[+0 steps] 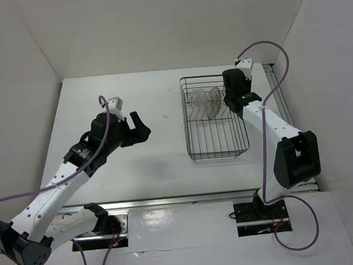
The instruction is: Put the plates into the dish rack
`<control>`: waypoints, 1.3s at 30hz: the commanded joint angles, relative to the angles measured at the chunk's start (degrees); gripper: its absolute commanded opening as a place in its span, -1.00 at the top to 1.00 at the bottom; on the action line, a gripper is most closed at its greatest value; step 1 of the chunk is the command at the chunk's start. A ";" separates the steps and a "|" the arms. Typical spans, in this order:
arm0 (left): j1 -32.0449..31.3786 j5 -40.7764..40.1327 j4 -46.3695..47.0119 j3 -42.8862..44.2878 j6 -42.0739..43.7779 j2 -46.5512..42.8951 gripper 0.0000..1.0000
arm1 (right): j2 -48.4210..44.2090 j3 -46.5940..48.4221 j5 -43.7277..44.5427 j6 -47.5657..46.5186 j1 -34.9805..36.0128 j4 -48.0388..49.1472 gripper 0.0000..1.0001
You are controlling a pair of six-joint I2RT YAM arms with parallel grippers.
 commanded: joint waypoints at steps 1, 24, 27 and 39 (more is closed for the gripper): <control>0.07 0.89 1.83 -0.37 -0.81 -1.41 -1.00 | 0.68 0.45 2.33 -0.38 1.37 4.63 1.00; 0.07 0.89 2.36 -0.90 -0.81 -1.93 -1.00 | 1.37 0.97 7.17 -0.38 1.37 4.19 1.00; 0.07 0.89 2.36 -0.90 -0.81 -1.93 -1.00 | 2.52 0.97 7.17 0.24 1.37 4.19 1.00; 0.07 0.89 2.36 -0.90 -0.81 -2.46 -1.00 | 5.42 2.12 5.23 2.09 1.89 3.05 0.65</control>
